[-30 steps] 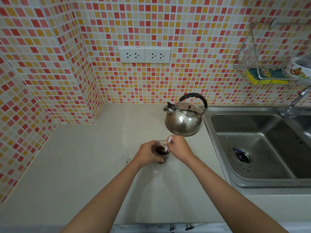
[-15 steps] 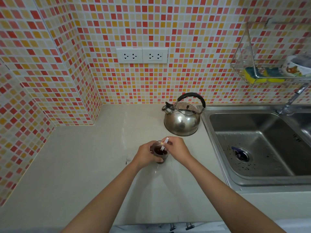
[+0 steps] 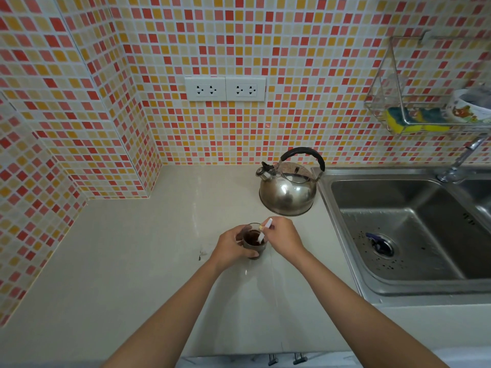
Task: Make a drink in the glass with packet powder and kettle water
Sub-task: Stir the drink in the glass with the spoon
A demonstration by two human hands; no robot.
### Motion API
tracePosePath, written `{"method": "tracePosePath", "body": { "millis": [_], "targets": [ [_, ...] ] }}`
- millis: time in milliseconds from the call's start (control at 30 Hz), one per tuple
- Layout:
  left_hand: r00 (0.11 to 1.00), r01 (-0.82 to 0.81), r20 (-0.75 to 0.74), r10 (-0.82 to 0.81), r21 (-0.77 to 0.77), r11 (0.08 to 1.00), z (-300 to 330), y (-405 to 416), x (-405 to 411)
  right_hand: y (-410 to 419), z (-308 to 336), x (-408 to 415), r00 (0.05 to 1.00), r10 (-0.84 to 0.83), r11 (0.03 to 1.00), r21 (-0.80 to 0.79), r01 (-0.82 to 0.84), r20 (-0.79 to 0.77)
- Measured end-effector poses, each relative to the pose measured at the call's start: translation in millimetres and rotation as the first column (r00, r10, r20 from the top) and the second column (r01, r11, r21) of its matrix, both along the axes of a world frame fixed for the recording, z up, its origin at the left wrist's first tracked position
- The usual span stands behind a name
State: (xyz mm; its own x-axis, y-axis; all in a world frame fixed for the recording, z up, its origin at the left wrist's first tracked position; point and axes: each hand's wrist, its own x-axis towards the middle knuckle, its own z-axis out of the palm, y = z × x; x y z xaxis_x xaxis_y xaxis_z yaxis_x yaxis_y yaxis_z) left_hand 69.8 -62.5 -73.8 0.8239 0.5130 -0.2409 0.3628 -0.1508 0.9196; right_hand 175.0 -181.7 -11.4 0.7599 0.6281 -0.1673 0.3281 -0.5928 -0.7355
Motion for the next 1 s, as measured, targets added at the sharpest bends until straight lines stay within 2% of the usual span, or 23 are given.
{"method": "tracePosePath", "body": {
  "millis": [100, 233, 300, 433, 600, 733, 867, 933, 1000],
  "targets": [
    [1.0, 0.016, 0.02, -0.016, -0.007, 1.0, 1, -1, -1, 2, 0, -6, 0.994, 0.086, 0.994, 0.075, -0.082, -0.06],
    [1.0, 0.007, 0.018, -0.007, -0.023, 1.0, 0, 1, -1, -1, 0, 4, 0.996, 0.079, 0.997, -0.002, -0.079, 0.052],
    [1.0, 0.0, 0.002, 0.0, -0.025, 1.0, 0, 1, 0, -3, 1, 6, 0.997, 0.057, 0.998, -0.024, -0.056, 0.048],
    [1.0, 0.003, -0.006, -0.003, 0.007, 1.0, -1, 2, 2, -1, 1, -3, 0.996, -0.017, 0.998, 0.054, 0.022, -0.09],
    [1.0, 0.004, -0.014, -0.004, 0.005, 1.0, 0, 2, 3, 0, 3, 2, 0.921, -0.224, 0.939, 0.18, 0.291, -0.319],
    [1.0, 0.009, -0.013, -0.009, 0.02, 1.0, 1, 2, 3, -5, 11, 10, 0.878, -0.234, 0.905, 0.237, 0.354, -0.418],
    [1.0, 0.02, -0.009, -0.02, 0.016, 1.0, 3, 2, 2, -8, 15, 9, 0.932, -0.157, 0.92, 0.295, 0.258, -0.325],
    [1.0, 0.025, 0.002, -0.025, 0.022, 0.999, 5, 2, 2, -8, 11, 5, 0.98, -0.015, 0.955, 0.288, 0.072, -0.196],
    [0.999, 0.032, 0.011, -0.033, 0.031, 0.999, 6, 2, 2, -7, 3, 2, 0.988, 0.148, 0.975, 0.172, -0.138, -0.05]
  ]
}}
